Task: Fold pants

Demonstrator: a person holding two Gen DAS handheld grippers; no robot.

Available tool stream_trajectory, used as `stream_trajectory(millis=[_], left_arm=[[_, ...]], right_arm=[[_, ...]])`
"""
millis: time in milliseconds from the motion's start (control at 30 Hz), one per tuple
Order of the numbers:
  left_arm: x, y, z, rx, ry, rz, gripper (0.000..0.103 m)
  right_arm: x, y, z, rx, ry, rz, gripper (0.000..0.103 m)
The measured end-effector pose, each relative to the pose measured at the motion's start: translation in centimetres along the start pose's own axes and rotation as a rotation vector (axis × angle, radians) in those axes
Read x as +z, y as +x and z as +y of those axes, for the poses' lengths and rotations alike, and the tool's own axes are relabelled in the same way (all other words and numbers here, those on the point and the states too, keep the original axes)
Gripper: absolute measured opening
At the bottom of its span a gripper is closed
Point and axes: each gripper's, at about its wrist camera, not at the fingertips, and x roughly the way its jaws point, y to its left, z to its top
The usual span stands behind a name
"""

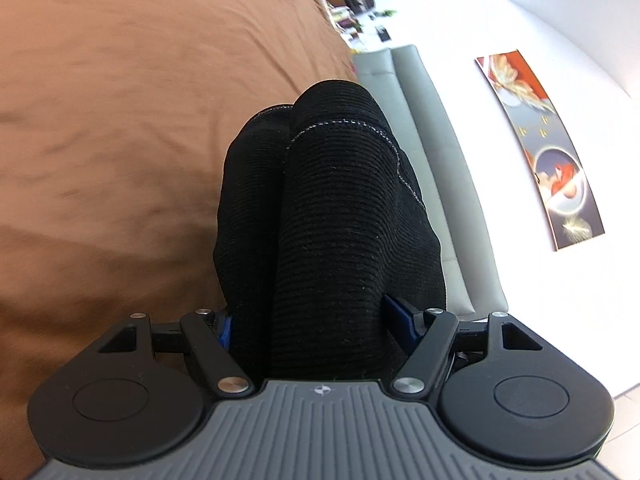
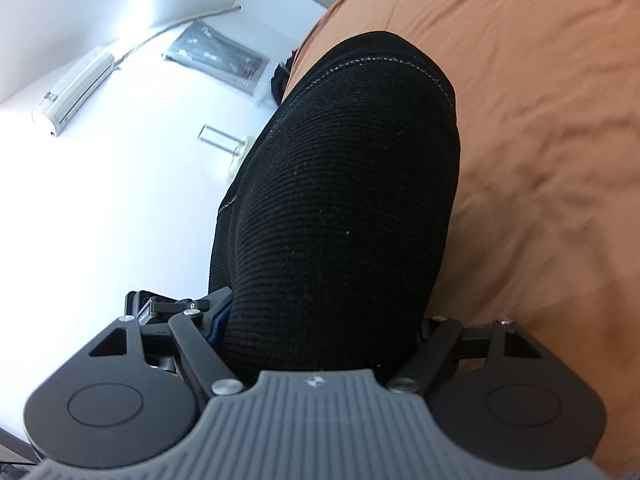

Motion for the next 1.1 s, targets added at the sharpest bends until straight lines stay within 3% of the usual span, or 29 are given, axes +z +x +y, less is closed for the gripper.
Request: stream_trajectory(millis=[267, 300, 333, 600, 667, 933, 1100], left_arm=[[5.4, 7.9, -2.8, -0.029, 0.020, -0.032, 0.081], [4.1, 9.3, -3.7, -0.029, 0.024, -0.039, 0.081], [5.0, 10.2, -4.0, -0.030, 0.027, -0.043, 0.081], [8.3, 16.3, -4.7, -0.004, 0.051, -0.010, 0.081], [8.5, 17.4, -4.3, 0.007, 0.052, 0.001, 0.081], [8.4, 21.7, -1.8, 0.130, 0.022, 0.065, 0.081], [6.3, 20.9, -1.2, 0.127, 0.063, 0.072, 0.080]], right_arm=[[10.7, -4.5, -3.1, -0.027, -0.097, -0.017, 0.074], [12.0, -4.8, -3.6, -0.024, -0.099, -0.021, 0.074], [13.5, -5.1, -4.3, -0.021, -0.102, -0.027, 0.074], [20.7, -6.6, -9.9, -0.019, -0.098, -0.042, 0.074], [21.6, -7.6, -12.1, -0.018, -0.085, -0.044, 0.074], [21.8, -4.0, -18.5, -0.031, 0.032, -0.028, 0.074], [19.9, -3.1, -20.9, -0.062, 0.042, -0.040, 0.082]])
